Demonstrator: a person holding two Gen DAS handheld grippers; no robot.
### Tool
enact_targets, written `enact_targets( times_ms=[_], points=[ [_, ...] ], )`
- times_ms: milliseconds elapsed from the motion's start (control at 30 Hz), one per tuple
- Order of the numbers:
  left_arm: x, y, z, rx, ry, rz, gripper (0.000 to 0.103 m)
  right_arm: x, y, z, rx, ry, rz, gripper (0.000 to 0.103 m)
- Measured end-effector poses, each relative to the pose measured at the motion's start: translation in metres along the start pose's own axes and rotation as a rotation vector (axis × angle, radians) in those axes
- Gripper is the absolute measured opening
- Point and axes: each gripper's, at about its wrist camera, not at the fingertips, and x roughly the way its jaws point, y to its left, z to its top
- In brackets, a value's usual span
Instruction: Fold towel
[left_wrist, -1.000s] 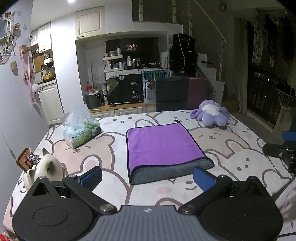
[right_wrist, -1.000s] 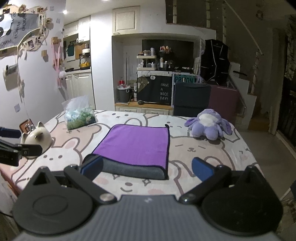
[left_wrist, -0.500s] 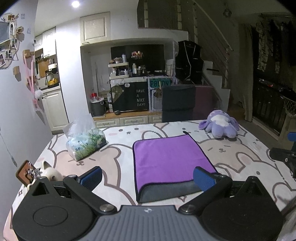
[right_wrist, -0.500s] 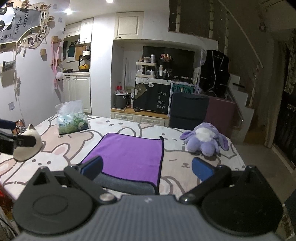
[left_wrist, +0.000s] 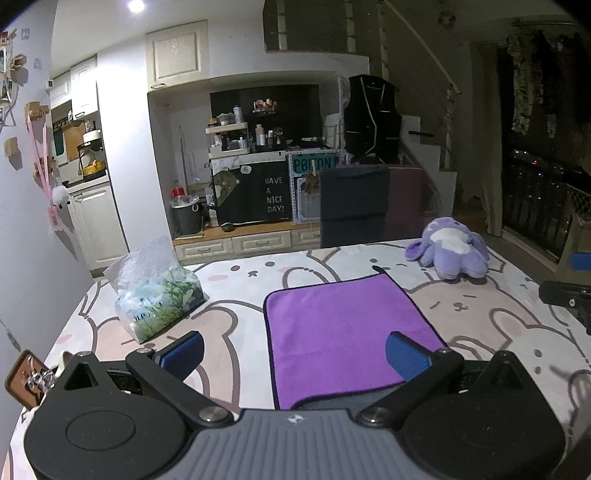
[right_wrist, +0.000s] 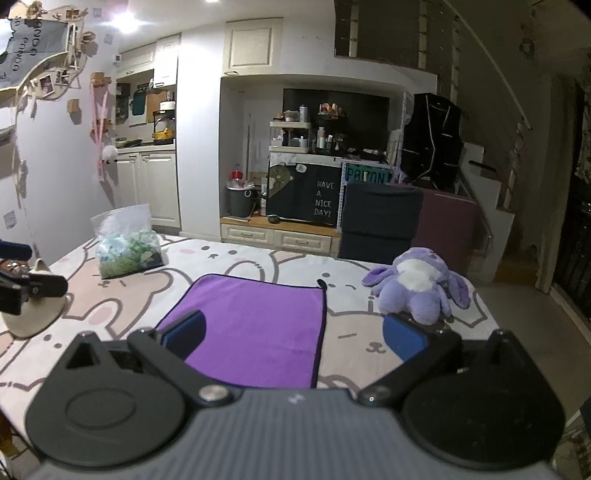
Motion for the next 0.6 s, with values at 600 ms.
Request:
enact_targets(
  times_ms=[600],
  points=[
    [0.089,0.025,-0.012,-0.008,0.068,-0.045,0.103,0.080,-0.038,-0.022,0.095,-0.001,0.152,0.103]
  ],
)
